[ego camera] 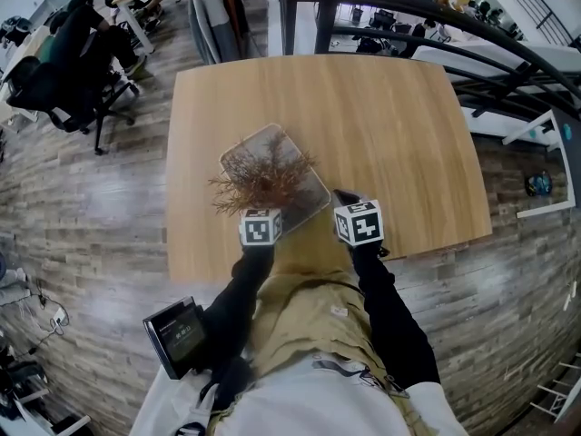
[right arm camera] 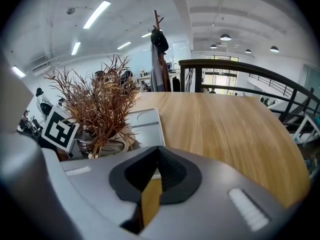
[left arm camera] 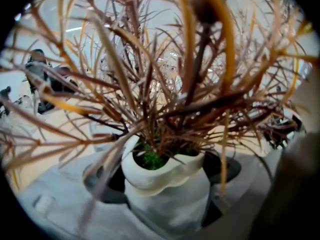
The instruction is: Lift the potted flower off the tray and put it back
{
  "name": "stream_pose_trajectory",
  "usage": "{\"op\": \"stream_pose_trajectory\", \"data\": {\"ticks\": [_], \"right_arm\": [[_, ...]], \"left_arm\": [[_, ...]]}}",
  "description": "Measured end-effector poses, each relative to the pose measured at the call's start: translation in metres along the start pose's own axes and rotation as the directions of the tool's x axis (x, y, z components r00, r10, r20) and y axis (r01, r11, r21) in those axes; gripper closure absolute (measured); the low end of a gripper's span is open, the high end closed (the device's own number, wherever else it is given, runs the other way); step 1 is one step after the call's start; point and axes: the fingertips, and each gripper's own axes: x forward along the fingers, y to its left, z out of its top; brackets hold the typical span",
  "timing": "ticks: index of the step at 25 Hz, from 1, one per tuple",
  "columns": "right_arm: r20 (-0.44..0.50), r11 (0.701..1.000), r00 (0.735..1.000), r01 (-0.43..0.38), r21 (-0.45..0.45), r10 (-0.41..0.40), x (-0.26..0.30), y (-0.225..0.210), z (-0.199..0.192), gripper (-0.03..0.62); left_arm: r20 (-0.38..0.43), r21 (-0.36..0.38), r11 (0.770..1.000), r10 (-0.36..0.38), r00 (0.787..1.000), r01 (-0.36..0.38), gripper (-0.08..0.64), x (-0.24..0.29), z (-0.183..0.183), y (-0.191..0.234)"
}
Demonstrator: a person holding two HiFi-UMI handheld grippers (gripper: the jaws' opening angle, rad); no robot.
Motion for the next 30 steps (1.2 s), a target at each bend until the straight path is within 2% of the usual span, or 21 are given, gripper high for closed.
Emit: {"op": "stream_pose_trajectory", "data": {"ticks": [9, 17, 24, 30], "right_arm": [[0.006, 1.000, 1.000, -0.012, -0.003, 0.012, 0.014, -0.003, -0.002, 0.588], [0.010, 1.000, 1.000, -0.024, 0.013, 0.024, 0.019, -0.008, -0.005, 0.588], [0.013, 0.999, 0.999, -0.037, 0.015, 0.036, 0.003, -0.004, -0.007, 0.588], [0.003, 0.998, 0.998, -0.055, 0.018, 0.055, -0.010, 0.008, -0.008, 0.588]], "left_arm": [[0.057, 0.065, 0.997, -0.043, 0.997, 0.040, 0.100, 0.017, 0.014, 0.005], [0.061, 0.096, 0.994, -0.056, 0.997, 0.049, 0.098, 0.021, 0.019, 0.002], [-0.007, 0.083, 0.996, -0.042, 0.999, 0.042, 0.087, 0.007, -0.007, -0.004], [-0.026, 0.073, 0.997, -0.036, 0.999, 0.037, 0.087, -0.017, -0.016, -0.012]]}}
